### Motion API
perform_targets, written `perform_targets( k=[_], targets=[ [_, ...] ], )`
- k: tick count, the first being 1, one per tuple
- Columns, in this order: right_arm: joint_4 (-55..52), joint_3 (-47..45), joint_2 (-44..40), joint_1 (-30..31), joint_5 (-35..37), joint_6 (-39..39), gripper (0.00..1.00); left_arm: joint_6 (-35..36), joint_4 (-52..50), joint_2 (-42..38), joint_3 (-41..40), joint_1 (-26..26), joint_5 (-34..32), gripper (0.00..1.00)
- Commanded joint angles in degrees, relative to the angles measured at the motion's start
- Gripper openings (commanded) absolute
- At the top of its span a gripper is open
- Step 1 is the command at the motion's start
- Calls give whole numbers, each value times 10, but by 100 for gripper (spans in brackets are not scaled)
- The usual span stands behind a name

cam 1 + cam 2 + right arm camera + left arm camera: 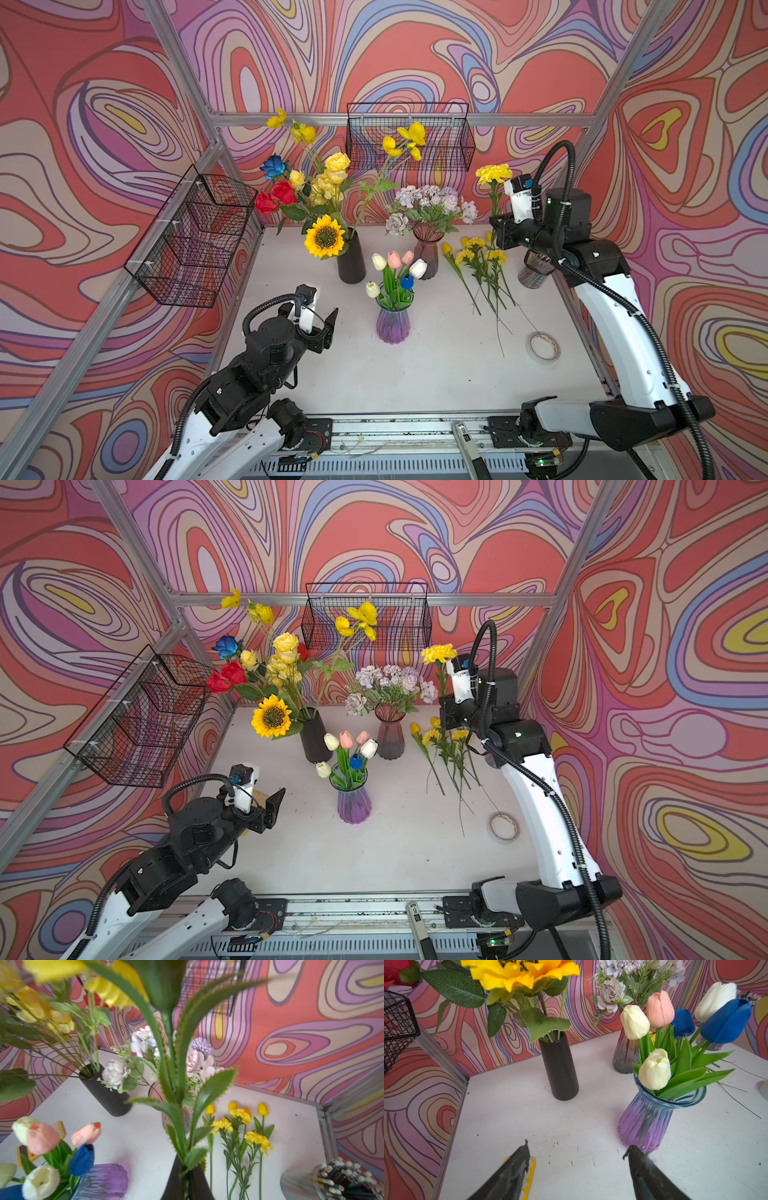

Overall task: Pick out yellow flowers from the vase
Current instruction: Place the flower at the center of the board.

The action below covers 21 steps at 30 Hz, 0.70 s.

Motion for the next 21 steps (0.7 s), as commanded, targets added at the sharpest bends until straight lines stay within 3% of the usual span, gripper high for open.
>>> perform_targets(
  k=[1, 13, 21],
  targets=[
    [-10, -34, 20, -35, -1, 19, 0, -16, 1, -18, -11, 2, -12, 78],
    [80, -150, 111, -67, 42, 38, 0, -30, -51, -53, -5, 2, -13, 79],
    [120, -149, 225, -67, 28, 36, 0, -29, -70, -33, 8, 2, -1, 79]
  ],
)
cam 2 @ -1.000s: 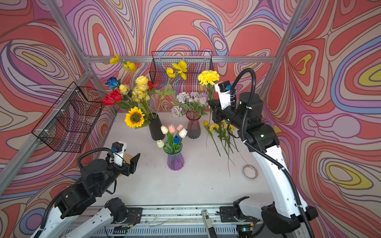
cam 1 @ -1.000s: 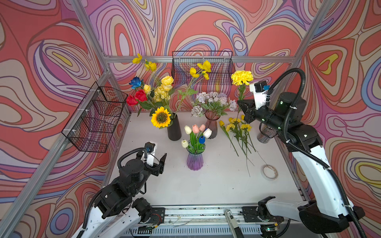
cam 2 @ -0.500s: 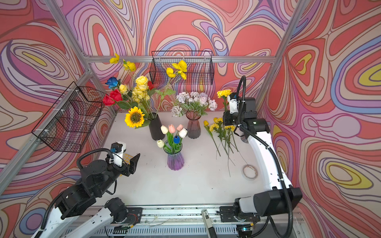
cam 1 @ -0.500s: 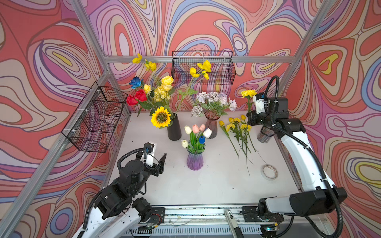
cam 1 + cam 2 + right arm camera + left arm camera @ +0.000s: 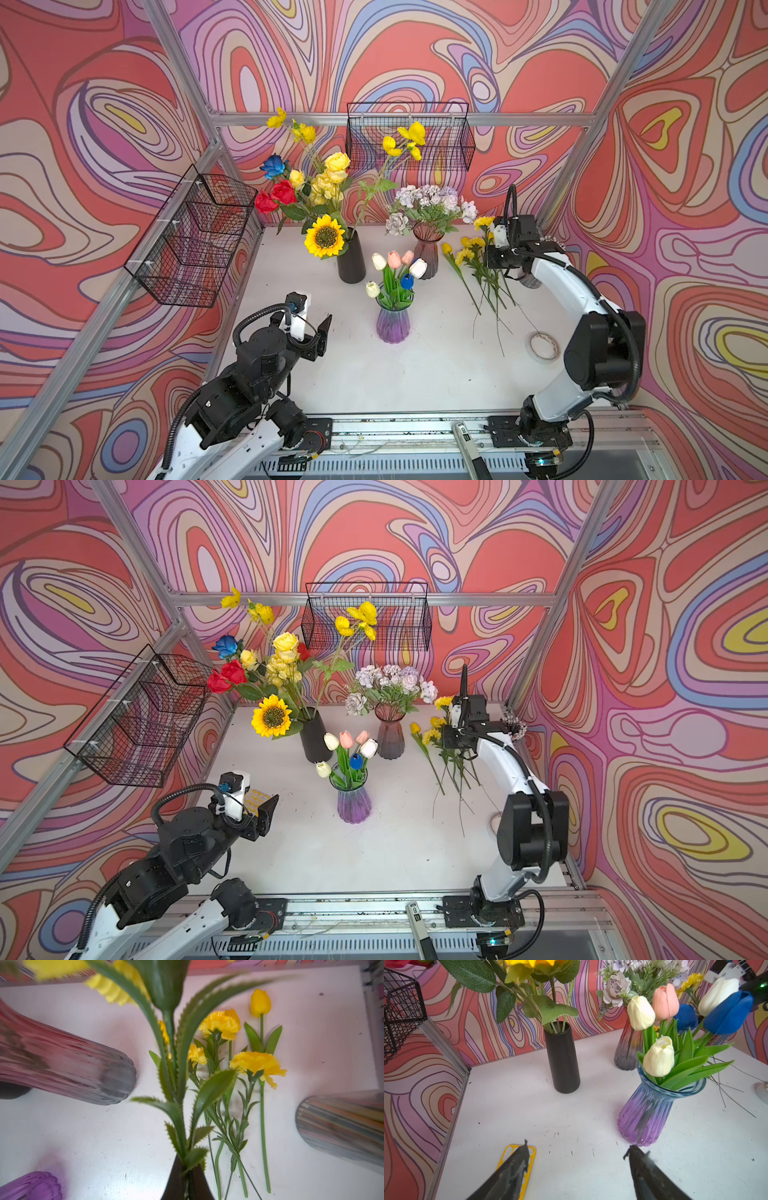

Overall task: Pick out yellow flowers from the vase
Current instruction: Place the flower at the center of the board.

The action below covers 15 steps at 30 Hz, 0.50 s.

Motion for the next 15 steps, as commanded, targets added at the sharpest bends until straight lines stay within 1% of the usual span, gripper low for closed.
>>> perform_targets(
  k=[1, 5, 11, 15],
  targets=[
    [30, 5, 29, -3, -2, 2, 0, -4, -24, 5, 16, 2, 4, 79],
    [39, 18, 80, -3, 2, 3, 0, -1, -24, 3, 17, 2, 7, 80],
    [46, 27, 117, -3, 16, 7, 0, -1, -32, 3, 21, 2, 2, 80],
    [45, 26, 130, -3, 45, 5, 0, -8, -41, 9, 19, 2, -9, 80]
  ],
)
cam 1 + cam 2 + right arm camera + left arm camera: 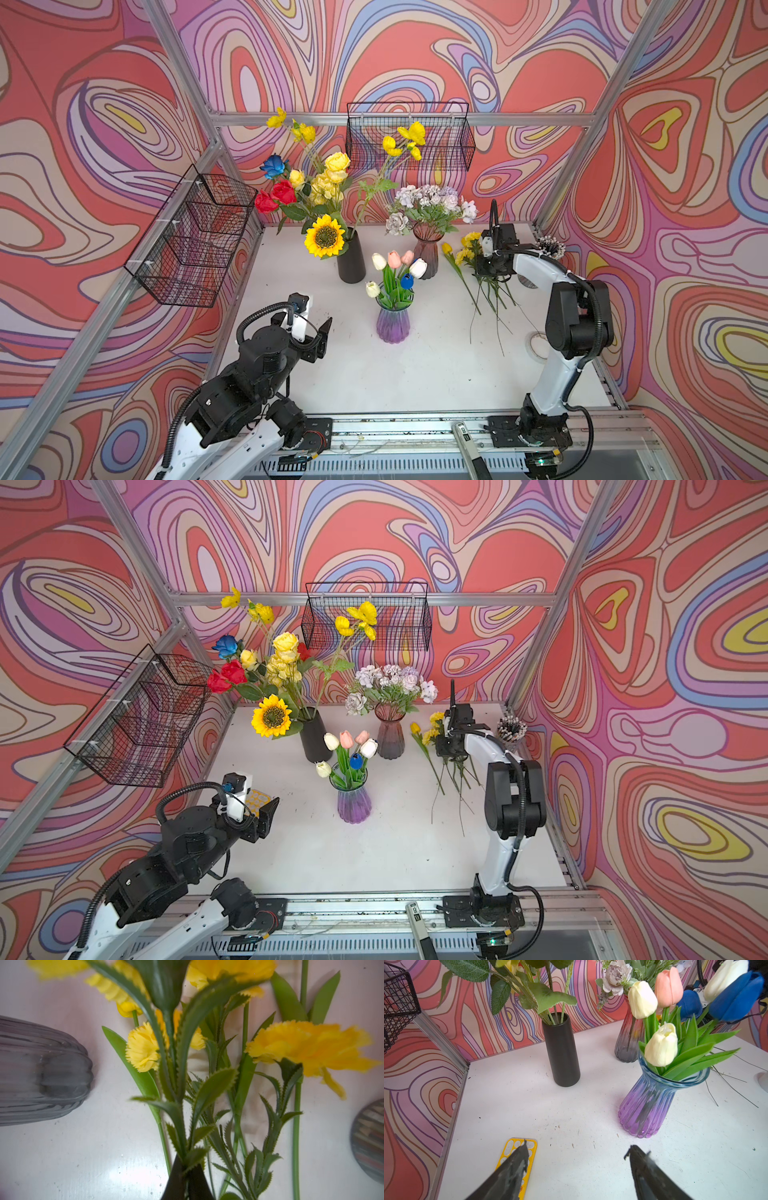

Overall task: Pick out yellow flowers from the vase
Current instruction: Place the flower at the center of the board.

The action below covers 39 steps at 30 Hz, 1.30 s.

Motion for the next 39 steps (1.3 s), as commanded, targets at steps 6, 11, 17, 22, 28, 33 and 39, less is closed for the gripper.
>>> perform_targets(
  k=[6, 11, 17, 22, 28, 33, 39],
  targets=[
    [-7, 20, 3, -3, 36, 0, 14, -6, -8, 13, 8, 2, -13, 80],
    [-16, 25, -41, -3, 43, 1, 26, 5, 21, 35, 12, 2, -19, 80],
    [-47, 39, -114, -3, 38, 2, 35, 36, 89, 55, -1, 2, -30, 79],
    [-57, 25, -182, -3, 41, -2, 41, 79, 147, 84, -4, 14, 0, 78],
    [-28, -20, -278, -3, 31, -22, 43, 110, 237, 117, -28, 86, 109, 75],
    [41, -74, -352, -3, -8, -26, 45, 129, 372, 139, -82, 169, 179, 74],
    [67, -100, -382, -3, -34, -31, 45, 98, 533, 172, -143, 284, 281, 63]
  ],
)
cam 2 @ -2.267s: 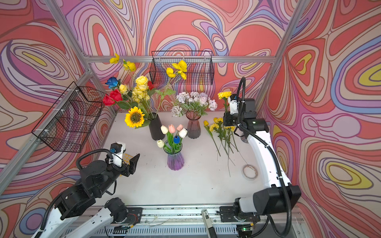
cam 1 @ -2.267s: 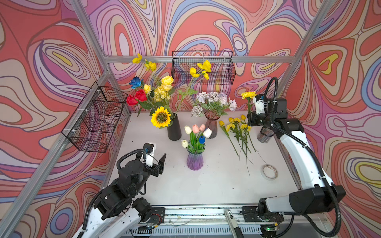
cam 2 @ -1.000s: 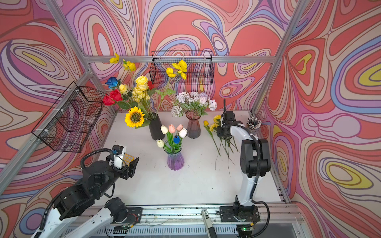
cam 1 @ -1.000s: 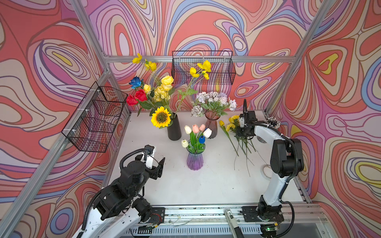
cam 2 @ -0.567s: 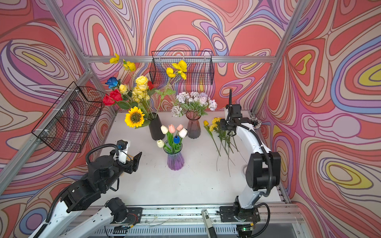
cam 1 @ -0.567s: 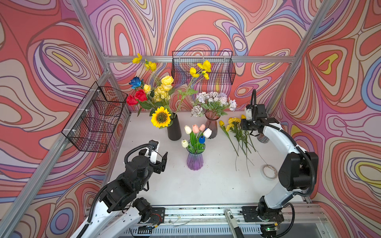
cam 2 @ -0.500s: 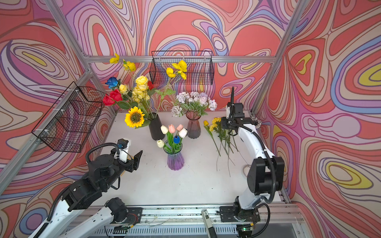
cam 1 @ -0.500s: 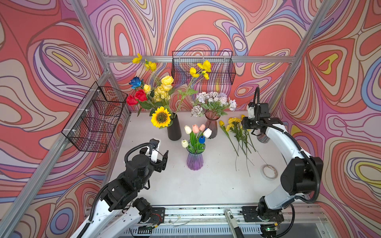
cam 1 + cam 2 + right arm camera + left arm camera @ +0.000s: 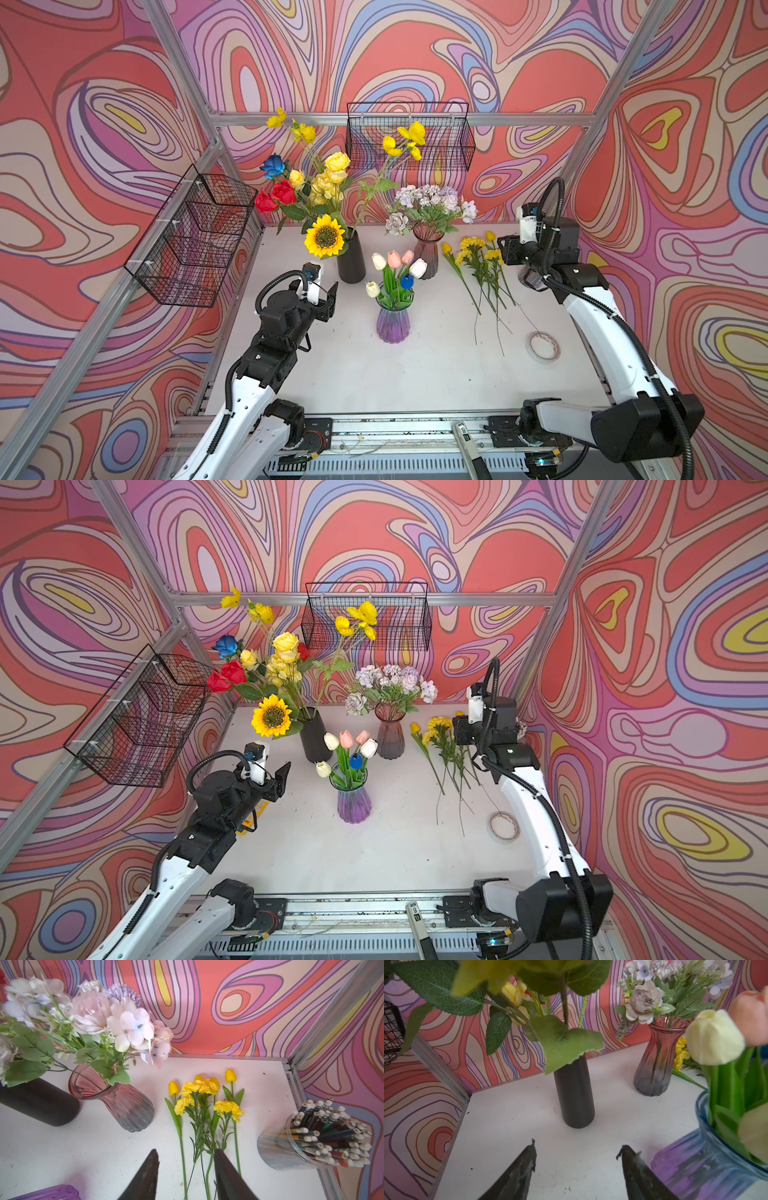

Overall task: Pick out yellow flowers from the vase
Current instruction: Place the flower at the center of the board, then pick up the flower from the vase.

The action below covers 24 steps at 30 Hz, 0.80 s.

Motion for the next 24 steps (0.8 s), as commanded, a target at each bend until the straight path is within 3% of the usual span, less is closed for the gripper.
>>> perform_targets(
  k=[1, 5, 9, 13, 24],
  targets=[
    [27, -14, -8, -3, -28, -14, 45, -12, 161, 18, -24, 52, 92, 63],
    [38, -25, -18, -3, -46, -16, 46, -19, 274, 70, -38, 102, 178, 60],
    [51, -36, -30, -3, -60, -15, 46, -23, 358, 144, -24, 124, 220, 51],
    [53, -38, -39, -3, -62, -19, 46, -25, 414, 218, 6, 129, 274, 41],
    [64, -53, -63, -3, -71, -11, 46, -91, 557, 338, 71, 129, 344, 36]
  ],
)
